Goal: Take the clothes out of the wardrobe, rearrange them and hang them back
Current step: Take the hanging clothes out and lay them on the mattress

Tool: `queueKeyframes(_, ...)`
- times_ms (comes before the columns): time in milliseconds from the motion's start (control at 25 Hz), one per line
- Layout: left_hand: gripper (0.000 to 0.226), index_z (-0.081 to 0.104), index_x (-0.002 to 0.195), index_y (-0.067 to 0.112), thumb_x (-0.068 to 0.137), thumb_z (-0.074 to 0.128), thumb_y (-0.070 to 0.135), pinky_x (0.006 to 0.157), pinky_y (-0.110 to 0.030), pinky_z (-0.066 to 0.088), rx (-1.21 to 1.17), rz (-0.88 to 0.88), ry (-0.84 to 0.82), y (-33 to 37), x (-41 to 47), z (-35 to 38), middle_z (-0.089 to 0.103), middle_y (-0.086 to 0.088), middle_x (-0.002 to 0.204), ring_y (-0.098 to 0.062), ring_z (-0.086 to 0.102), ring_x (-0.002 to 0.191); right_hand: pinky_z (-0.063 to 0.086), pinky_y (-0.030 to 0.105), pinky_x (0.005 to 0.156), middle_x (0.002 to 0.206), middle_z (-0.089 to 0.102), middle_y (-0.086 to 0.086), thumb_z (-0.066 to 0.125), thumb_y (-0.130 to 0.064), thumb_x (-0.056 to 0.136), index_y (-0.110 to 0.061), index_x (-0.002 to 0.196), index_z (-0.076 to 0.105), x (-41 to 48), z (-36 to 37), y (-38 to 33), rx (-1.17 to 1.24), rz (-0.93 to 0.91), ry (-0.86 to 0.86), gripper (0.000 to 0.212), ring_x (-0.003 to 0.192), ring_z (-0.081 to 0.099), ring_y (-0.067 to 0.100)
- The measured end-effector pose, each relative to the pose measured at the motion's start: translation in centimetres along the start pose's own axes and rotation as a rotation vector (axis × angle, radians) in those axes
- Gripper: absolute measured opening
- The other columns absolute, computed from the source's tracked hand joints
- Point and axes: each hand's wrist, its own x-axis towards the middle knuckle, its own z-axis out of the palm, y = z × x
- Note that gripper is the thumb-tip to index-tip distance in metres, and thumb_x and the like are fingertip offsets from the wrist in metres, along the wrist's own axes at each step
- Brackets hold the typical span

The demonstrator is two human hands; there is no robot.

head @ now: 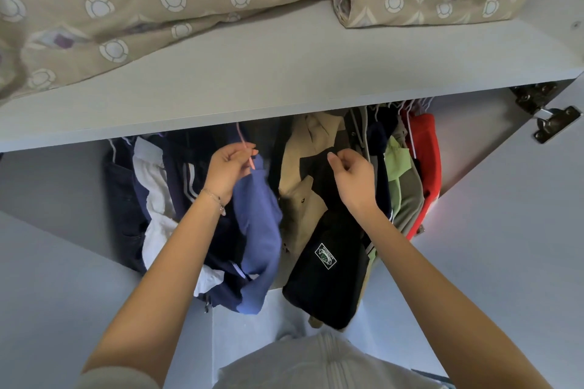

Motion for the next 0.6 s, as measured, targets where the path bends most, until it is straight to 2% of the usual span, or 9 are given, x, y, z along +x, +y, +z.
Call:
queueKeyframes(200, 0.012, 0.068, 0.098, 0.016, 0.094, 0.058, 0.011, 0.089, -0.031, 0.053, -0.048, 0.064, -0.118, 1.1, -0.6, 3.4, 0.068, -0.006, 0.097, -0.017, 0.063, 0.094, 0.03, 0.016, 0.048, 0.052, 0.038, -0.007, 0.057, -0.029, 0.096, -0.018, 0.063, 0.045, -1.3, -0.3, -0.5, -0.045, 0.0, 0.019, 0.037, 0.047, 0.035, 0.007)
queueKeyframes(280, 0.012, 0.067, 0.101, 0.014, 0.094, 0.058, 0.01, 0.086, -0.027, 0.054, -0.093, 0.057, -0.127, 1.2, -0.9, 4.3, 0.068, -0.006, 0.098, -0.015, 0.064, 0.093, 0.031, 0.018, 0.049, 0.053, 0.04, -0.005, 0.057, -0.031, 0.096, -0.017, 0.064, 0.047, -1.8, -0.6, -0.6, -0.064, 0.009, 0.043, 0.036, 0.047, 0.036, 0.007)
queueKeyframes(440, 0.012, 0.065, 0.101, 0.011, 0.095, 0.056, 0.007, 0.087, -0.028, 0.053, -0.049, 0.019, -0.208, 0.5, -2.5, 5.7, 0.067, -0.009, 0.095, -0.013, 0.066, 0.089, 0.03, 0.018, 0.05, 0.054, 0.04, -0.002, 0.057, -0.026, 0.096, -0.004, 0.067, 0.05, -3.2, -1.8, -0.3, -0.092, -0.028, 0.089, 0.037, 0.05, 0.036, 0.009)
queueKeyframes(600, 0.013, 0.066, 0.098, 0.014, 0.094, 0.058, 0.006, 0.077, -0.02, 0.055, -0.036, 0.027, -0.306, -0.2, -5.6, 7.4, 0.069, -0.006, 0.094, -0.01, 0.068, 0.091, 0.034, 0.029, 0.054, 0.057, 0.05, 0.005, 0.055, -0.025, 0.098, -0.004, 0.073, 0.056, -5.8, -3.2, 0.6, -0.22, -0.069, 0.055, 0.032, 0.053, 0.046, 0.017)
